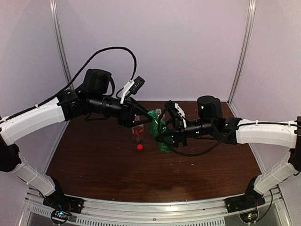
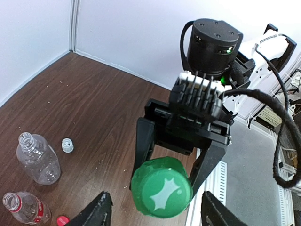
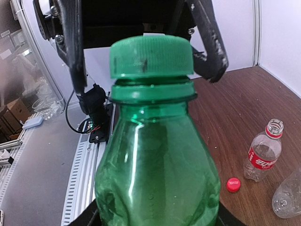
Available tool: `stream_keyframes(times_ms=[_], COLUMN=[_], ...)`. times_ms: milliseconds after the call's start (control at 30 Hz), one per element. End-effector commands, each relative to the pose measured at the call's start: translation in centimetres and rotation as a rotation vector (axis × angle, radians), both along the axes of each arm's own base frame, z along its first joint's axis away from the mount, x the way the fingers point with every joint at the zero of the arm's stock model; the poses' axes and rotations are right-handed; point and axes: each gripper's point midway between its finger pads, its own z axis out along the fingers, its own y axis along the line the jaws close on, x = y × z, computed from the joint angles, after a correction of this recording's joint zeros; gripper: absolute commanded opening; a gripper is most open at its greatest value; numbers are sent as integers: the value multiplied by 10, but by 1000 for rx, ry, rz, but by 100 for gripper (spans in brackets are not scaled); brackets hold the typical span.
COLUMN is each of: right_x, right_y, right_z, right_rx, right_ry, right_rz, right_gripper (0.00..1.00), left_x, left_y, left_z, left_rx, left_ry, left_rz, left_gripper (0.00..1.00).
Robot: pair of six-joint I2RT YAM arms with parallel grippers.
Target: Unscrew the bottle caps
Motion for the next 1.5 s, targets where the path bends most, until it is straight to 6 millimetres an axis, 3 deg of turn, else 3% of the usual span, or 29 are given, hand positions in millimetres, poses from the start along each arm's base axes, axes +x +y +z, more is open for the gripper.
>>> stream_keyframes(times_ms=[0, 167, 400, 567, 867, 1133, 1300, 1467], right_x=[-11, -20, -24, -24, -25, -21, -4, 28], right_y=[3, 6, 9, 11, 12, 12, 10, 2], right_z=[15, 20, 27, 28, 35, 32, 31, 23], right_rx=[86, 123, 154, 165, 188, 180, 153, 98], right_ry=[14, 41, 58, 65, 65, 66, 43, -4], right_rz=[55, 116, 155, 165, 182, 152, 41, -163], right_gripper=[45, 44, 44, 43, 42, 41, 39, 37], left_x=[2, -10, -20, -22, -23, -21, -9, 17], left_y=[11, 16, 9, 1, -9, -13, -13, -12], left_z=[42, 55, 64, 63, 53, 51, 51, 49], left_rx=[-196, -324, -398, -410, -394, -388, -366, -299], left_ry=[-86, -84, -92, -71, -52, -33, -20, -5], left_rz=[-11, -93, -195, -241, -251, -245, -149, 106], left_gripper=[74, 81, 76, 59, 48, 21, 2, 0])
